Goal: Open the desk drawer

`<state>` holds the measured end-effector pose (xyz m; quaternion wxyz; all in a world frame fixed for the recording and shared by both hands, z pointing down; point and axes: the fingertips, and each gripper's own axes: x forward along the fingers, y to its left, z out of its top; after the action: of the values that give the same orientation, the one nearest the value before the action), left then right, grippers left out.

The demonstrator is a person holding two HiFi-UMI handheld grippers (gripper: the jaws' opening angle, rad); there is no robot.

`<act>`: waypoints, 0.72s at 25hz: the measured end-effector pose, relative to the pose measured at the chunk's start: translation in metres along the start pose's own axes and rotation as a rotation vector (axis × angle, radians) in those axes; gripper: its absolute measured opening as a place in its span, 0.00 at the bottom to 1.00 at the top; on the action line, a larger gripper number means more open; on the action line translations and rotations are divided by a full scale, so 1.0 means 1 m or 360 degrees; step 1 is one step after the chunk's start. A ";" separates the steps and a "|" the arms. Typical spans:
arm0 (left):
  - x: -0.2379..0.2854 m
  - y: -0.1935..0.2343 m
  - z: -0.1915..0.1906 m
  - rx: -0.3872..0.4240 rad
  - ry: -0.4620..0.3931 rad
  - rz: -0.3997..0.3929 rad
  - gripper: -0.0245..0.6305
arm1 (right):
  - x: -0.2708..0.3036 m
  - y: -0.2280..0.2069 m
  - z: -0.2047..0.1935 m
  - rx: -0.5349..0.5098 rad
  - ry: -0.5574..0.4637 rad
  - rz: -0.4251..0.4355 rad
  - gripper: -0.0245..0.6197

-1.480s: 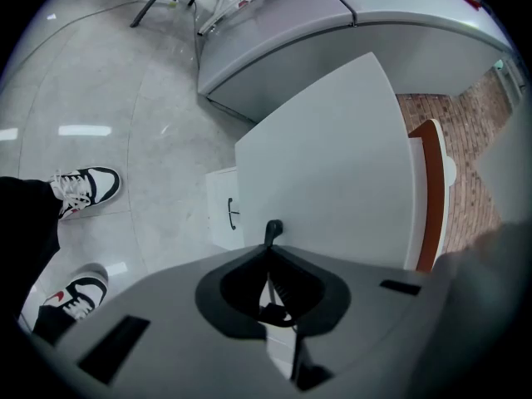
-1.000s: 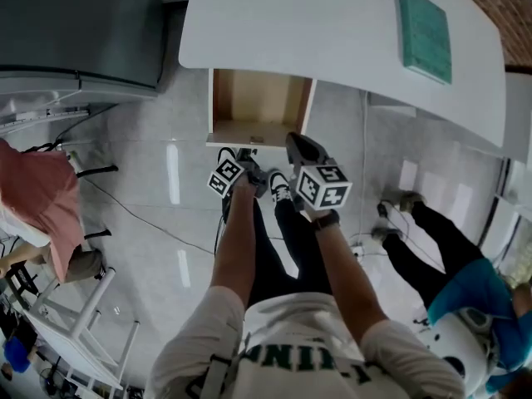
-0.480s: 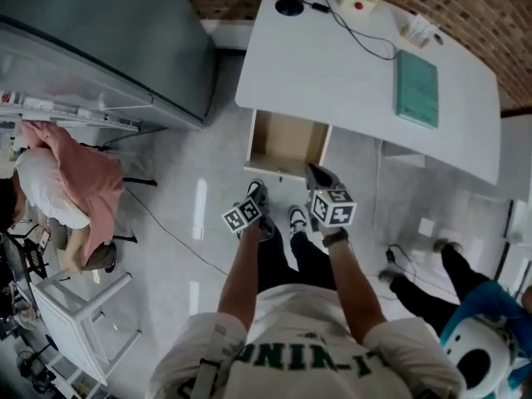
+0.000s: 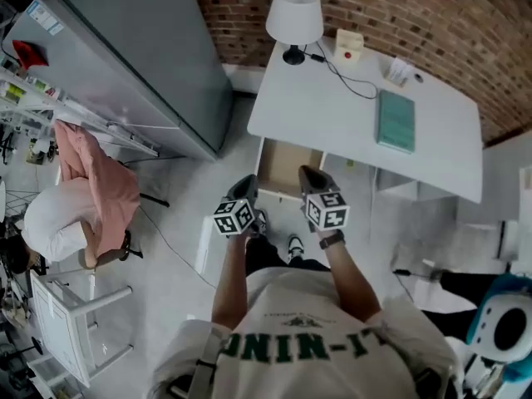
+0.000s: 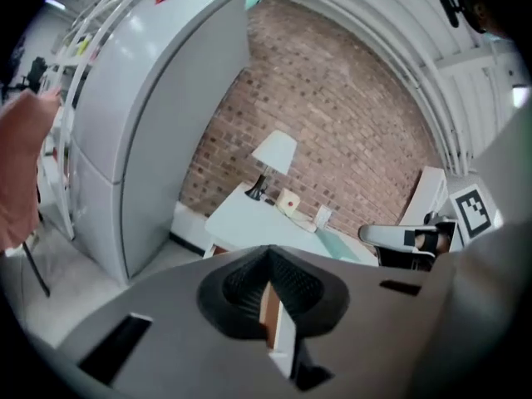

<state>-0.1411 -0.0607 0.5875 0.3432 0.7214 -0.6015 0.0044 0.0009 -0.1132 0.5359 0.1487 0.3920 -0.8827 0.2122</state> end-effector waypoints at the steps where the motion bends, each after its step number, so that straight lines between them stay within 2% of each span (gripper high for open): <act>1: -0.006 -0.007 0.019 0.0062 -0.0049 -0.0003 0.04 | -0.005 0.003 0.014 -0.0035 -0.0046 0.0007 0.05; 5: -0.033 -0.032 0.084 0.0275 -0.0226 0.0005 0.04 | -0.022 0.016 0.061 -0.0126 -0.0203 0.0016 0.05; 10: -0.068 -0.056 0.146 0.0489 -0.0414 0.0027 0.04 | -0.039 0.031 0.105 -0.0181 -0.0350 -0.0005 0.05; 14: -0.081 -0.069 0.176 0.0588 -0.0494 0.0019 0.04 | -0.042 0.038 0.125 -0.0255 -0.0390 -0.0033 0.05; 18: -0.083 -0.077 0.190 0.0695 -0.0509 0.0014 0.04 | -0.041 0.042 0.136 -0.0295 -0.0420 -0.0037 0.05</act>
<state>-0.1748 -0.0812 0.3697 0.0801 0.7673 -0.6359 0.0215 -0.0176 -0.1295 0.3896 0.0693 0.4113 -0.9058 0.0748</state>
